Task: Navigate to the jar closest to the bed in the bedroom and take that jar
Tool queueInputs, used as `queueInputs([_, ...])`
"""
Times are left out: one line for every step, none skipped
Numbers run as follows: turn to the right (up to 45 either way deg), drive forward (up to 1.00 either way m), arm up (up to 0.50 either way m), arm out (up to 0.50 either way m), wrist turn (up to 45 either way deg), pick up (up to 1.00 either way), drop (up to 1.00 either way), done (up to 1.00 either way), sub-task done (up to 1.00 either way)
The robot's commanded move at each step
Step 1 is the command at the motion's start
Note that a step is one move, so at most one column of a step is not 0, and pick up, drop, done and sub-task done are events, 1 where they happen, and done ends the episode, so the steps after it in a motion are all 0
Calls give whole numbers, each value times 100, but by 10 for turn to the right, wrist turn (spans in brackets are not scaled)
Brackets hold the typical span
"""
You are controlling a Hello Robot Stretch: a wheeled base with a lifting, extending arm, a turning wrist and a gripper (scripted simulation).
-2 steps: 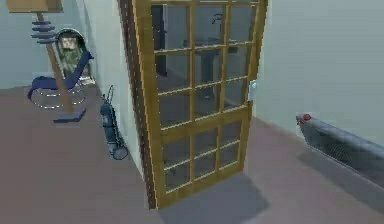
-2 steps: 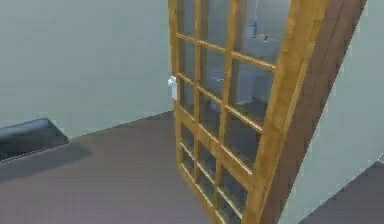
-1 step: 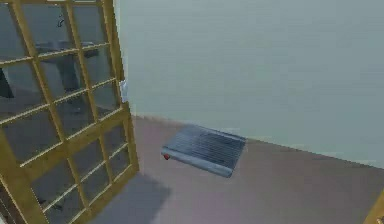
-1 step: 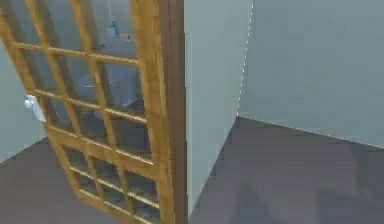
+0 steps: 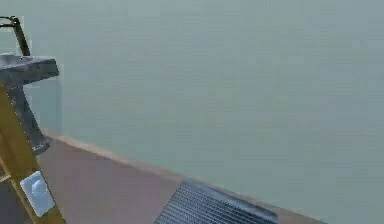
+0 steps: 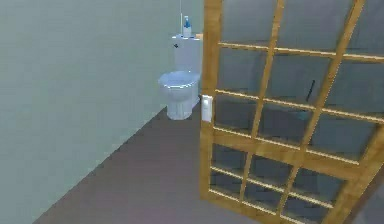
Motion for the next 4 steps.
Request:
queueInputs([0,45,0,0,0,0,0,0,0])
queueInputs([-180,0,0,0,0,0,0,0,0])
queueInputs([0,40,0,0,0,0,0,0,0])
queueInputs([-420,0,0,0,0,0,0,0,0])
